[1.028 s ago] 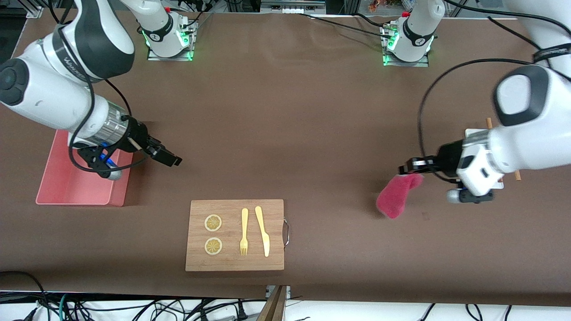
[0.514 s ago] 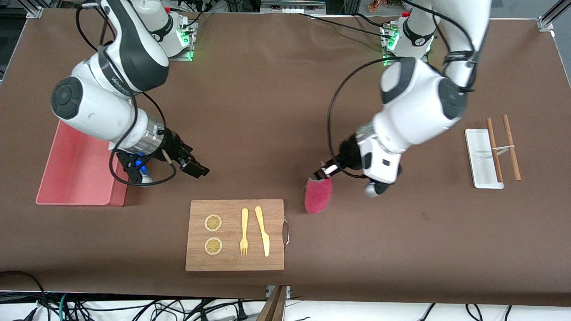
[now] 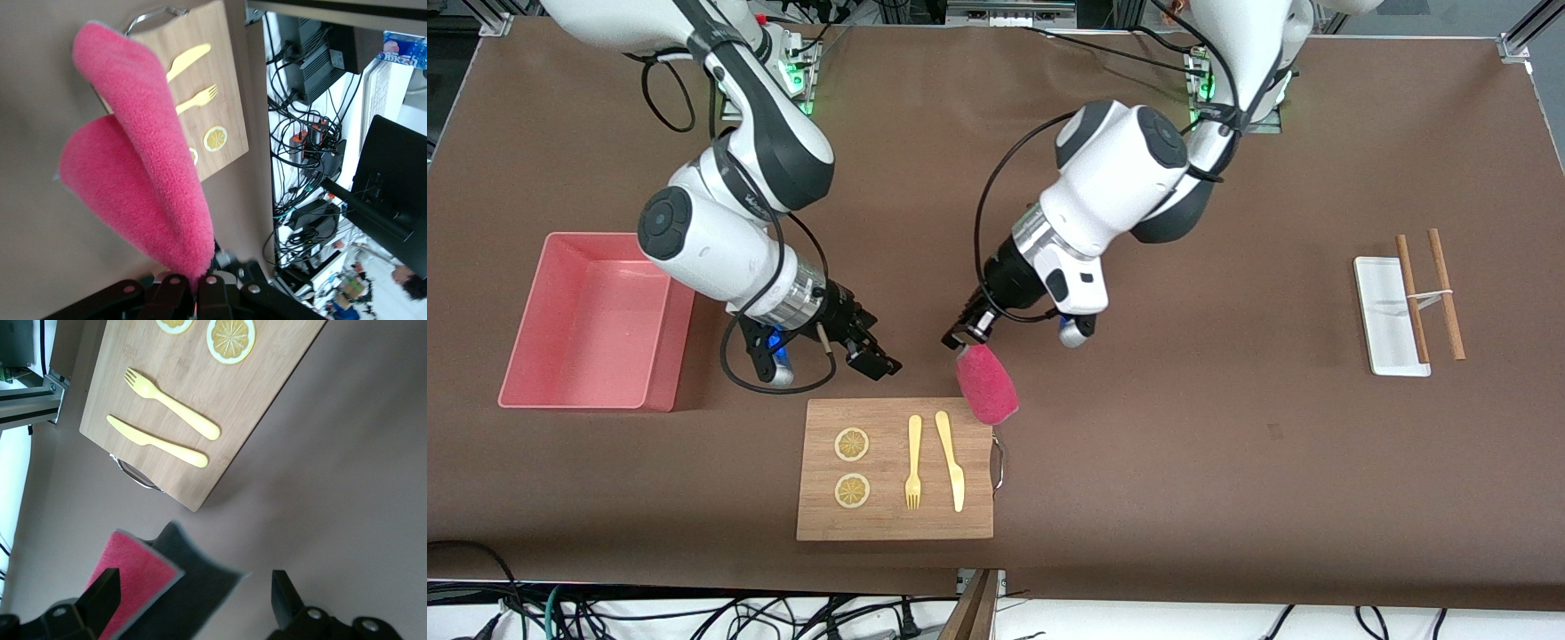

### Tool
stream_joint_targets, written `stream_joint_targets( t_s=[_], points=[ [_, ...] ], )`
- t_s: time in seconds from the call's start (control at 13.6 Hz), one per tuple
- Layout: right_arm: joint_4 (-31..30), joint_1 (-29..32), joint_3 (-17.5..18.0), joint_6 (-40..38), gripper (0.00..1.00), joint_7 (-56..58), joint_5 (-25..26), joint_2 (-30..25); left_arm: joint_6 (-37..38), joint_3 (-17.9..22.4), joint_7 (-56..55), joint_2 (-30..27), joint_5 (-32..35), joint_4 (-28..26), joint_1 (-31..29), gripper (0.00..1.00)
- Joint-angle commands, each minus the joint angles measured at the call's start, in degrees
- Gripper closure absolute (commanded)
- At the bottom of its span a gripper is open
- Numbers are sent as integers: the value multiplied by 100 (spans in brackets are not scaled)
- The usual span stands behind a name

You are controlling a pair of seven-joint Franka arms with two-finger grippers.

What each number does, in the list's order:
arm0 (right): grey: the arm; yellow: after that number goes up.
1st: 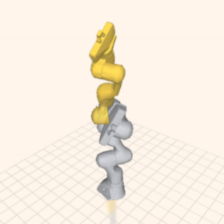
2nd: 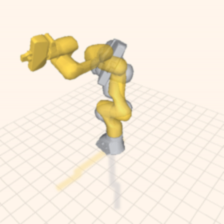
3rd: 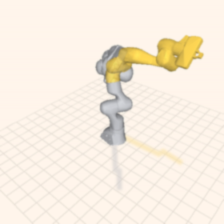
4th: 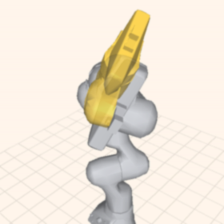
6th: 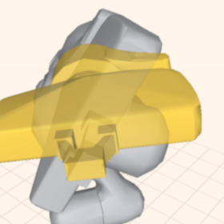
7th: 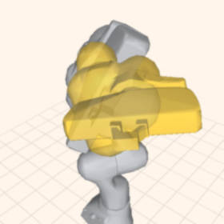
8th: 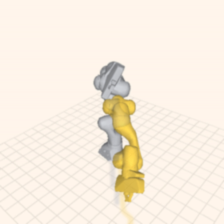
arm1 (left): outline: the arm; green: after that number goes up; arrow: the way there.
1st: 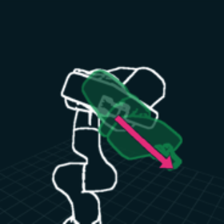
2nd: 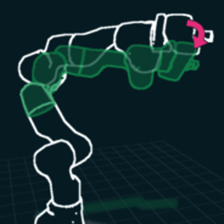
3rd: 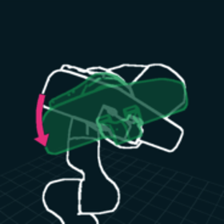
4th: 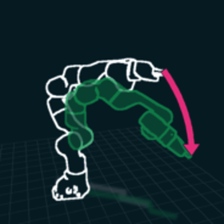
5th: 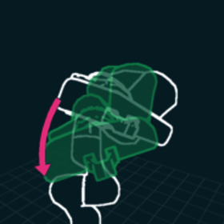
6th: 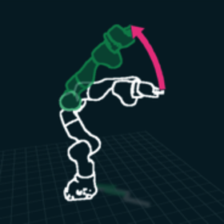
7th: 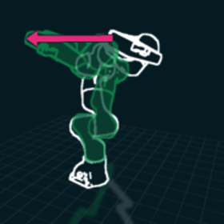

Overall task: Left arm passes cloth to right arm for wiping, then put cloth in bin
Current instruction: 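Carry the cloth with the left gripper while the right gripper approaches it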

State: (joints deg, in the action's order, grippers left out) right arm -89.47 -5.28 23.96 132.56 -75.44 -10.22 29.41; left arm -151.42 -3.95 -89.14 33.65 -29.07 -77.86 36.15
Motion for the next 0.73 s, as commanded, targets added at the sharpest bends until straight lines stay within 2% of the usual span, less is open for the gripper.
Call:
stream_joint_targets(
  t_s=[0.0, 0.44, 0.66],
  points=[
    [8, -122, 30, 410, 0, -348, -50, 152, -90, 96, -445, -17, -108, 34, 138, 100],
    [-184, -193, 39, 359, 0, -437, -59, 215, -98, 96, -516, -17, -64, 34, 358, 100],
    [-202, -176, 48, -351, 0, -446, -67, 162, -90, 105, -490, -34, -47, 34, 349, 100]
  ],
)
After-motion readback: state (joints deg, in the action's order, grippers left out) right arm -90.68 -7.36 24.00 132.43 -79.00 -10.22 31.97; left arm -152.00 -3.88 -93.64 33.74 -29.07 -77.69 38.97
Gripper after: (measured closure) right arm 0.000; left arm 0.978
